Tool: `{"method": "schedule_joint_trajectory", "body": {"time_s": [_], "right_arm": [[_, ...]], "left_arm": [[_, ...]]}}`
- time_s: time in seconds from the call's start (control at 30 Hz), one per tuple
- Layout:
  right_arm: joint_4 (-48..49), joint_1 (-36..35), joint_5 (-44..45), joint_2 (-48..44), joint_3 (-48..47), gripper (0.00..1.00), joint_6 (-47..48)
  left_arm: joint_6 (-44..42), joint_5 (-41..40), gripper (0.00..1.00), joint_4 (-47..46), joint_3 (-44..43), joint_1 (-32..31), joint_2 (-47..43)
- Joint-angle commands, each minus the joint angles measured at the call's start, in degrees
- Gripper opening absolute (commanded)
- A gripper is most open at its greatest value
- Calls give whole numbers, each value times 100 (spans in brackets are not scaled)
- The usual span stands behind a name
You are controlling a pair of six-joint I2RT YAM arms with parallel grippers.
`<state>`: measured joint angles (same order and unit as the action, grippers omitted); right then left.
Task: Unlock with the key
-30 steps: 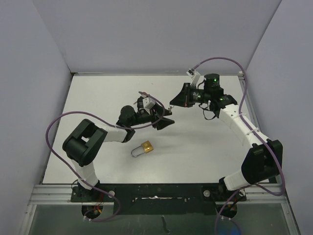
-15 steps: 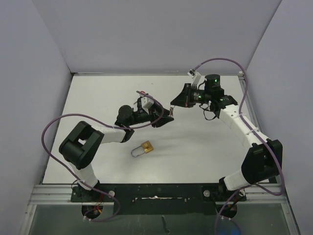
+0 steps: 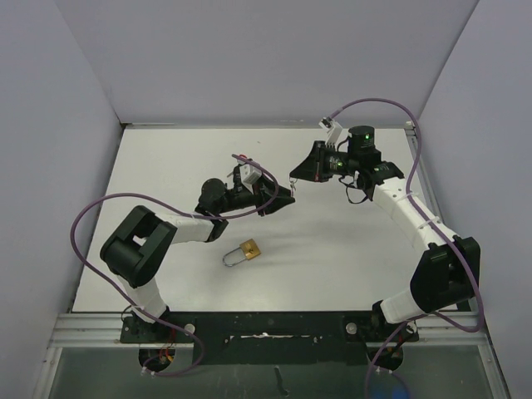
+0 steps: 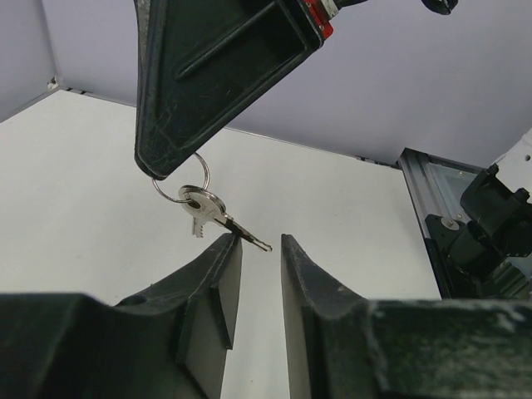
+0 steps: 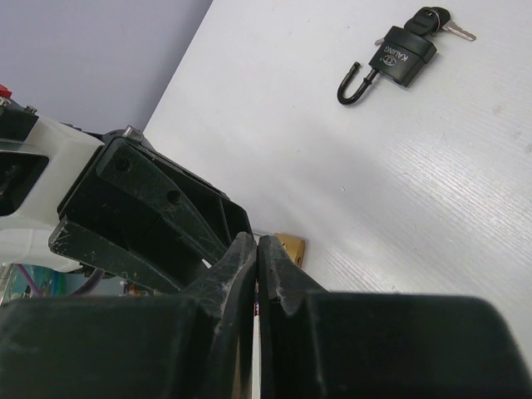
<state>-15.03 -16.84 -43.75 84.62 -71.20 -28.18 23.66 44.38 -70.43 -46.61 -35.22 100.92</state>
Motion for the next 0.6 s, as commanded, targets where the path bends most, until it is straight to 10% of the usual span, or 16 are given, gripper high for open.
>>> {"method": "schedule_joint_trajectory", "body": {"time_s": [0.0,0.57], "right_arm": [[300,41,-151,-104,45,0,-53],[291,31,-178,-130,93,0,-31]], "left_arm": [[-68,-125,22,-89,-40,-31,-263],[-262,-667,0,386,-10,-28,-365]]}}
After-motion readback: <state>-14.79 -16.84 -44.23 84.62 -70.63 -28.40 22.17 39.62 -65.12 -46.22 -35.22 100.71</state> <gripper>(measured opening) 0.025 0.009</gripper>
